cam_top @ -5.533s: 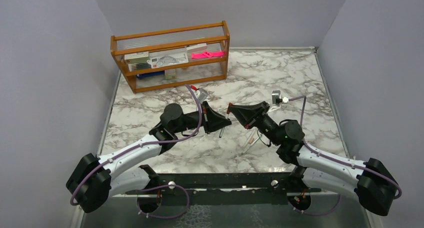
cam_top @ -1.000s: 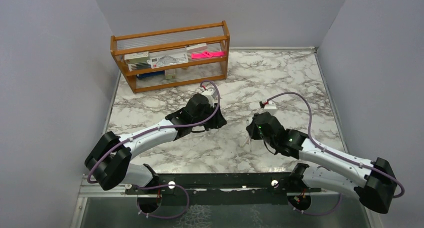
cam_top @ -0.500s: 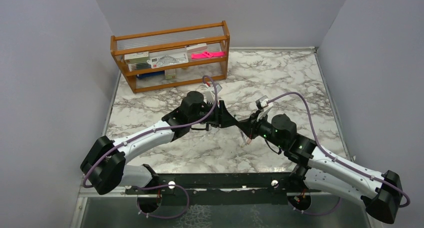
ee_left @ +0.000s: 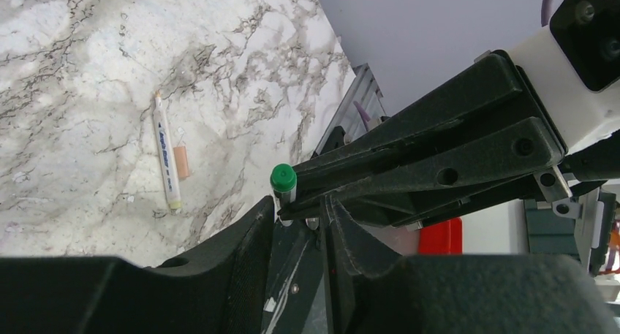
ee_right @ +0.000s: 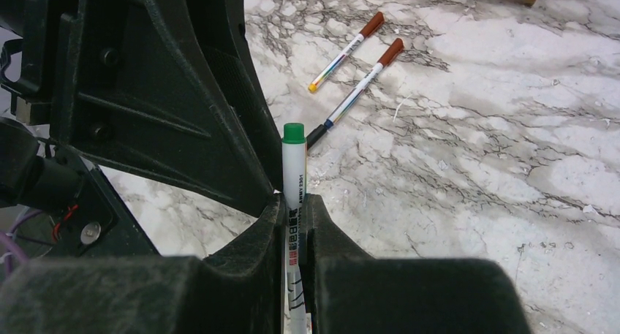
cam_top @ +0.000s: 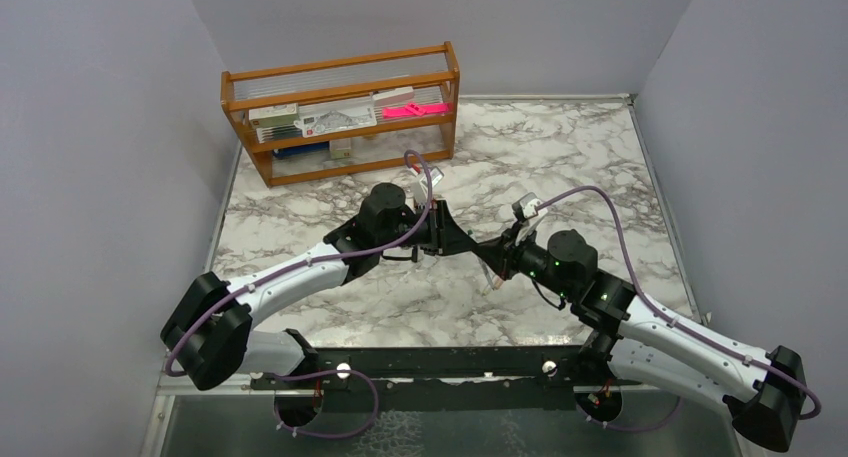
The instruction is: Insert the pens into the pen caps
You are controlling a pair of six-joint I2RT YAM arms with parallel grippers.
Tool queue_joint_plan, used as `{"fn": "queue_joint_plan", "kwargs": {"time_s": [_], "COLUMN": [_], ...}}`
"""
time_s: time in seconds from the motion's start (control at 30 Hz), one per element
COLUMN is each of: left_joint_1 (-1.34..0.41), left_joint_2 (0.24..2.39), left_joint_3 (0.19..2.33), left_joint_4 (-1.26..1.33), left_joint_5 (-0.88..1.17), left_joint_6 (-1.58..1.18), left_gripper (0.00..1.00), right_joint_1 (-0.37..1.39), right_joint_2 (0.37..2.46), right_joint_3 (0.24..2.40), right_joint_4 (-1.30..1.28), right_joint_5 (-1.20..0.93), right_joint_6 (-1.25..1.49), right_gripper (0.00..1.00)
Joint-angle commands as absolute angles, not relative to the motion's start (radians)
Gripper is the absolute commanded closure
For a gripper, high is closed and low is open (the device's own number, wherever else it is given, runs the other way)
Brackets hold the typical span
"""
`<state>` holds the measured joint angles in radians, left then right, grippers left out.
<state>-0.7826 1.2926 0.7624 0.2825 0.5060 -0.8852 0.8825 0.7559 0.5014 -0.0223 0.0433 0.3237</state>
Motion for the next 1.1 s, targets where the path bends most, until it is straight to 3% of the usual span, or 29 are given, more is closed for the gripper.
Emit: {"fn": "queue_joint_plan", "kwargs": {"time_s": [0.0,0.1,0.23,0.43,0.7,0.93,1.0,1.07], "left_joint_1": [-0.782,-0.782,-0.782,-0.782,-0.782,-0.782,-0.782,-0.782], "left_joint_2": [1.311,1.313,1.316,1.328,1.325,1.335,1.33,1.317], "left_joint_3": [0.752,0.754,0.753,0.755,0.75,0.744,0.741,0.735], "left_joint_4": [0.35,0.354,0.358,0.379,0.385,0.386,0.389,0.39], "left_joint_5": [0.501,0.489,0.476,0.471,0.428,0.431,0.439,0.438], "left_joint_6": [-0.902,-0.904,-0.908,-0.925,-0.941,-0.95,-0.95,-0.949], "left_gripper": [0.61,0.45,0.43,0.53,0.55,0.7,0.7,0.64], "right_joint_1": [0.888,0.888,0.888,0.888,0.888,0.888,0.888,0.888], "right_joint_2": [0.746,0.741,0.741,0.755,0.767,0.77,0.772,0.779], "right_joint_3": [0.494,0.486,0.477,0.467,0.459,0.461,0.461,0.464], "right_joint_4": [0.032,0.034,0.047,0.077,0.097,0.101,0.1,0.1], "right_joint_5": [-0.05,-0.053,-0.065,-0.095,-0.106,-0.091,-0.074,-0.054], "right_joint_6": [0.32,0.322,0.327,0.339,0.346,0.355,0.366,0.372], "right_gripper": [0.98,0.98,0.98,0.98,0.98,0.98,0.98,0.98]}}
